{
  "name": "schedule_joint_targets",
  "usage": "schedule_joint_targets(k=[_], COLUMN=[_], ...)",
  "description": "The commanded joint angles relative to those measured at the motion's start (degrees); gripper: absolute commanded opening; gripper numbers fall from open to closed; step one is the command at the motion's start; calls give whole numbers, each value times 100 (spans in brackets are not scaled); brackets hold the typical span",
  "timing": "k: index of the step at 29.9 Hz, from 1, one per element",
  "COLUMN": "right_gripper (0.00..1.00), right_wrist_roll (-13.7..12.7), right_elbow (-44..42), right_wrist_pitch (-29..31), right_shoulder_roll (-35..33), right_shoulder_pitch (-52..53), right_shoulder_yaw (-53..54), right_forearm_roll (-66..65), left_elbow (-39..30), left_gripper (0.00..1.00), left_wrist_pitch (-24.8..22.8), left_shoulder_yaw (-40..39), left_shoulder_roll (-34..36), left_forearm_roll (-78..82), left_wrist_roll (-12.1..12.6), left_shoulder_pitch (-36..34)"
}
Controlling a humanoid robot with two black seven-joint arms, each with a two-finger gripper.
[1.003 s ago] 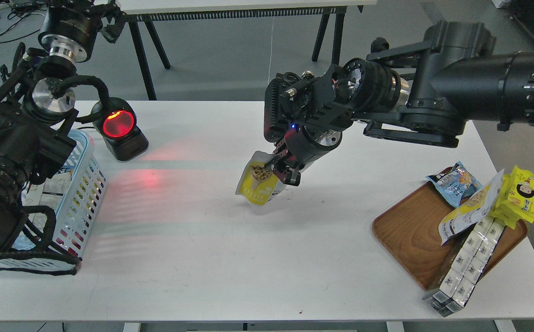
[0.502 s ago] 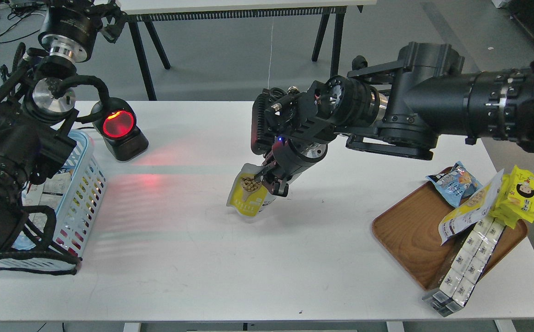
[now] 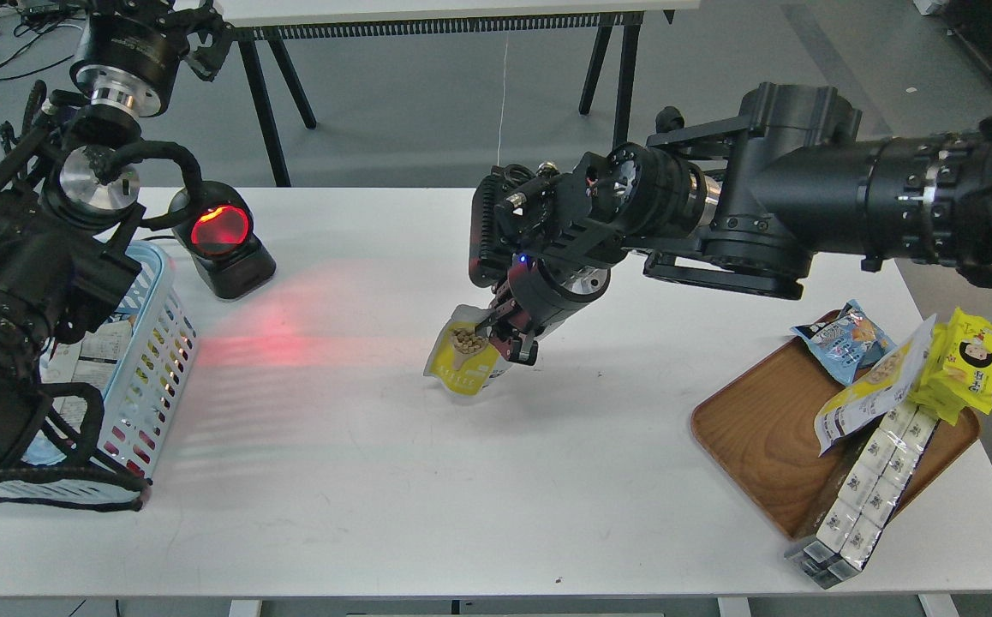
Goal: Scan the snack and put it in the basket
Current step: 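Set the yellow pouch upright on the table and release, withdraw right arm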
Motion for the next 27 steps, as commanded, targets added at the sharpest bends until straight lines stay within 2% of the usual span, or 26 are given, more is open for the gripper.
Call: schedule_joint_targets(k=[1,12,14,15,16,18,19,27], right_gripper=[3,7,16,24,36,79,93,95], right_wrist_roll=[0,0,0,0,0,0,0,0], right_elbow=[0,9,26,35,44,53,53,70], right_wrist_pitch=[0,-88,-114,-140,-175,-184,-184,-149], right_shoulder_roll=[0,0,0,0,0,-70,-149,-702], right_shoulder_pitch=[0,44,53,61,70,79,88,96], right_shoulder_yaw=[3,20,81,195,283,468,556,1241], right_forearm_roll=[0,0,17,70,157,385,430,457], left_elbow=[1,18,18,18,18,18,18,-8], left_gripper=[100,100,100,100,100,100,100,100], left_wrist_pitch=[0,0,0,0,0,0,0,0], left_shoulder_yaw=[0,0,0,0,0,0,0,35], left_shoulder_roll=[1,1,10,19,19,45,45,54], left_forearm_roll=[0,0,0,0,0,0,0,0], left_wrist_roll=[0,0,0,0,0,0,9,53], left_shoulder_pitch=[0,0,0,0,0,0,0,-18])
